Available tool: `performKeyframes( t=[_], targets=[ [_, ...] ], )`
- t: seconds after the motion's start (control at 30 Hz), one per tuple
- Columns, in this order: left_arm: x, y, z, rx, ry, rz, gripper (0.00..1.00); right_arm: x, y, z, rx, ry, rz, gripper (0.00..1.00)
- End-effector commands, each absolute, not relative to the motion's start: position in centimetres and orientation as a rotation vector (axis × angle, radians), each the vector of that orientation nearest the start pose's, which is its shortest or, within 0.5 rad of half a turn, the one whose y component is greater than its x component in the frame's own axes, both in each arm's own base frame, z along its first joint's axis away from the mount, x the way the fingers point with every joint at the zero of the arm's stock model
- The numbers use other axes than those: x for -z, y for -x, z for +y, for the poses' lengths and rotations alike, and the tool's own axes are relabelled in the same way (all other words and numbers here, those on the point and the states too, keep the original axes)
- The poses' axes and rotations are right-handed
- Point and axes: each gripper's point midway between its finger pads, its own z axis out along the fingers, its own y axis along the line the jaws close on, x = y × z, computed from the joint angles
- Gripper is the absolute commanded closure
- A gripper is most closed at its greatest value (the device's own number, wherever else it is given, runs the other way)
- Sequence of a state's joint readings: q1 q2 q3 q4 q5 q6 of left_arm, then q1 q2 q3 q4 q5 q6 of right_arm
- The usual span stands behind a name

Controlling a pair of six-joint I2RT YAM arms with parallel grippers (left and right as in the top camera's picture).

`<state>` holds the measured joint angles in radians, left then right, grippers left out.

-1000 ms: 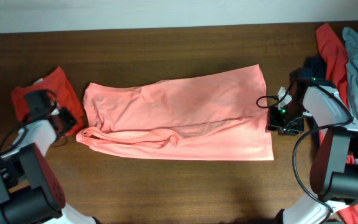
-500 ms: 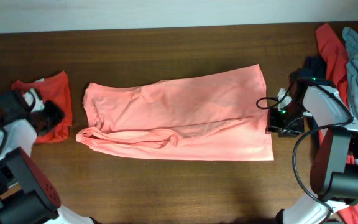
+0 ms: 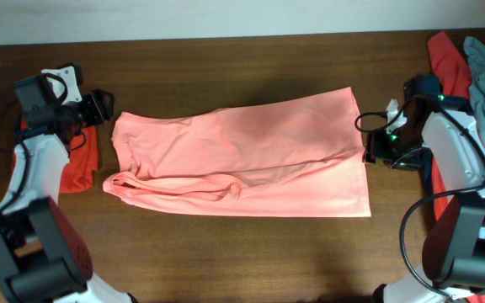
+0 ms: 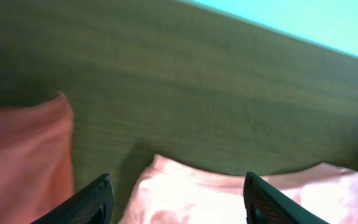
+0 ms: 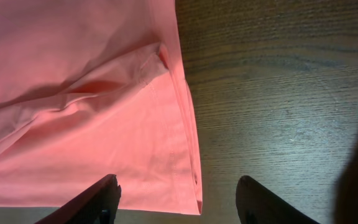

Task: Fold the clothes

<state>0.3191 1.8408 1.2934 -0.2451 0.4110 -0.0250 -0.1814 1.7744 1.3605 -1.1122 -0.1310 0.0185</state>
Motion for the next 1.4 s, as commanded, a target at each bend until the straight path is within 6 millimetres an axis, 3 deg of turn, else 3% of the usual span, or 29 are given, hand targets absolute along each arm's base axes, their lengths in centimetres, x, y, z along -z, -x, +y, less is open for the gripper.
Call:
performKeyframes(
  t=[0.0, 0.17, 0.33, 0.47, 0.57, 0.7, 0.83, 1.13, 1.23, 1.37],
  targets=[
    [-10.1, -51.3, 8.2, 0.425, 0.154, 2.335, 0.33, -9.1, -33.4, -3.8, -0.181, -0.288, 3.048, 0.35],
    [-7.2, -53.0, 8.2, 0.472, 0.171, 2.424, 0.33, -9.1, -33.3, -3.8, -0.18, -0.289, 3.051, 0.35],
    [-4.2, -54.1, 6.9, 0.499, 0.126, 2.496, 0.34, -9.1, -33.3, -3.8, -0.18, -0.289, 3.05, 0.35],
    [-1.6, -54.0, 5.1, 0.51, 0.086, 2.549, 0.34, -9.1, -33.3, -3.8, -0.18, -0.289, 3.051, 0.35],
    [-0.2, -53.5, 5.2, 0.461, 0.095, 2.599, 0.35, -9.1, -33.3, -3.8, -0.18, -0.289, 3.051, 0.35],
    [0.7, -52.7, 6.1, 0.378, 0.117, 2.655, 0.36, -9.1, -33.3, -3.8, -0.18, -0.289, 3.051, 0.35],
    [1.1, -52.1, 6.5, 0.352, 0.114, 2.683, 0.44, -9.1, -33.4, -3.8, -0.18, -0.289, 3.05, 0.35],
    [2.1, -50.5, 7.9, 0.232, 0.157, 2.769, 0.43, -9.1, -33.4, -3.8, -0.18, -0.289, 3.05, 0.35],
    [2.1, -50.3, 7.8, 0.235, 0.159, 2.778, 0.58, -9.1, -33.3, -3.8, -0.18, -0.289, 3.051, 0.35],
    [2.2, -50.1, 7.8, 0.238, 0.161, 2.786, 0.89, -9.1, -33.4, -3.8, -0.18, -0.289, 3.05, 0.35]
  ],
)
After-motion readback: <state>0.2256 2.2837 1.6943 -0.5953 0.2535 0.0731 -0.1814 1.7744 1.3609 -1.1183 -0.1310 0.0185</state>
